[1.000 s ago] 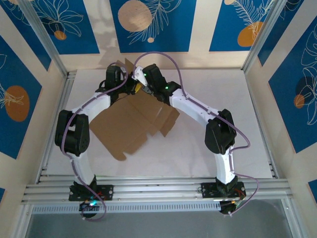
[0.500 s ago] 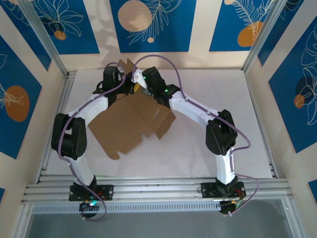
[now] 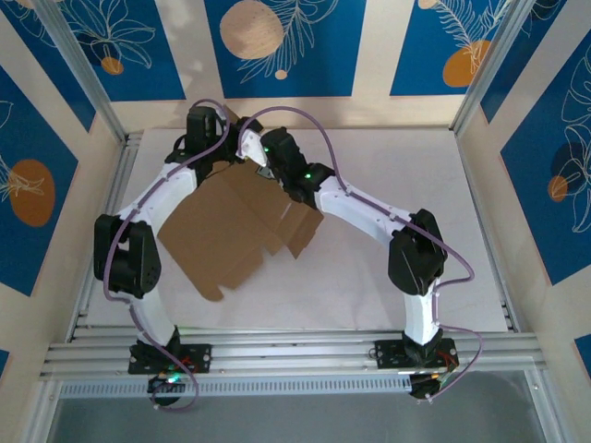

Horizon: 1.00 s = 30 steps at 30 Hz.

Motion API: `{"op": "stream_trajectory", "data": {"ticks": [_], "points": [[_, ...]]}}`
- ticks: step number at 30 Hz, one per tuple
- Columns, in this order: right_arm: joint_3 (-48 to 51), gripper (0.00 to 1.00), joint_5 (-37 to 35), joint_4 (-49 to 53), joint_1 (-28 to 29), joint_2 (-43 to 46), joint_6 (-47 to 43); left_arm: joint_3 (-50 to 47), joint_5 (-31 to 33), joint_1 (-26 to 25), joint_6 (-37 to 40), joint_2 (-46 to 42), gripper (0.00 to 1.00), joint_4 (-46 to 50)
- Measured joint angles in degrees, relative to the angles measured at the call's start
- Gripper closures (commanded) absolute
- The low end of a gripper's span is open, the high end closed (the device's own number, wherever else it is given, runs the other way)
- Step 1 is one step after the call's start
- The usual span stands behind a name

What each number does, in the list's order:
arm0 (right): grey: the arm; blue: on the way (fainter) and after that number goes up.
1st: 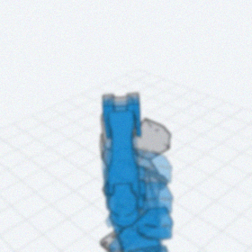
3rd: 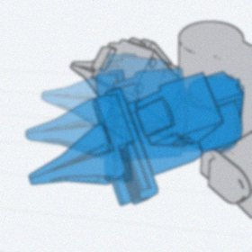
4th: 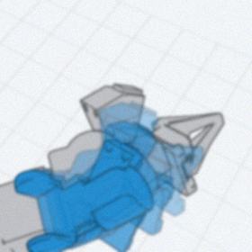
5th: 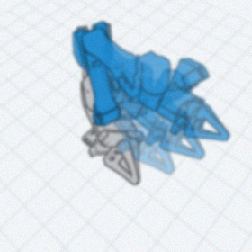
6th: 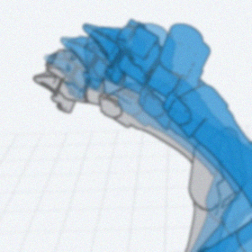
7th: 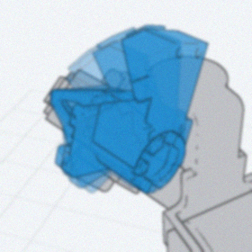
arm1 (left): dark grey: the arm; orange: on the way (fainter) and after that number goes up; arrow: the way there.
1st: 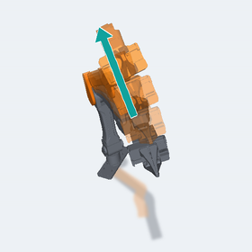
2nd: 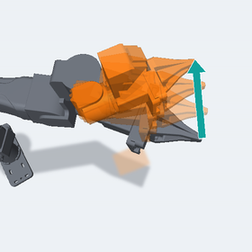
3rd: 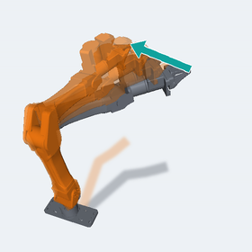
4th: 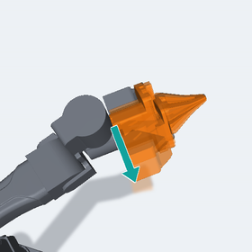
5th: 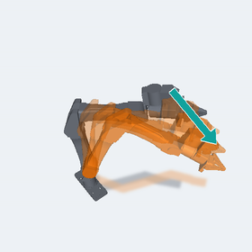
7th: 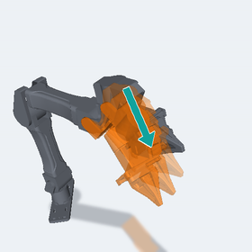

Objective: Fold the paper box

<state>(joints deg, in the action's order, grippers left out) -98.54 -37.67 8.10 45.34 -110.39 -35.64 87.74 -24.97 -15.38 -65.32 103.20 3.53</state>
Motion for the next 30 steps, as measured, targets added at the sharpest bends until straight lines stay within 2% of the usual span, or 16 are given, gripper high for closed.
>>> {"op": "stream_trajectory", "data": {"ticks": [7, 17, 23, 24, 27, 30], "points": [[1.8, 1.0, -1.5, -3.4, 1.2, 0.3, -4.5, 3.1, 0.5, 0.0, 3.2, 1.2, 0.51, 6.0], [2.0, 1.0, -2.3, -6.0, 2.2, 0.3, -9.8, 6.1, 1.5, 0.0, 8.3, 1.9, 0.86, 11.8], [2.0, 1.0, -2.7, -7.9, 2.9, 0.3, -11.5, 6.1, 1.7, 0.0, 9.4, 2.3, 0.96, 14.1], [2.0, 0.99, -2.7, -8.3, 2.9, 0.3, -11.5, 6.1, 1.7, 0.0, 9.6, 2.3, 0.98, 14.3], [2.3, 0.83, -2.6, -8.6, 2.9, 0.5, -10.9, 6.1, 1.7, 0.0, 10.0, 2.5, 1.0, 14.9], [3.1, 0.73, -0.8, -6.0, 2.4, 2.2, -7.0, 6.1, 1.6, 0.0, 10.0, 2.6, 1.0, 14.9]]}}
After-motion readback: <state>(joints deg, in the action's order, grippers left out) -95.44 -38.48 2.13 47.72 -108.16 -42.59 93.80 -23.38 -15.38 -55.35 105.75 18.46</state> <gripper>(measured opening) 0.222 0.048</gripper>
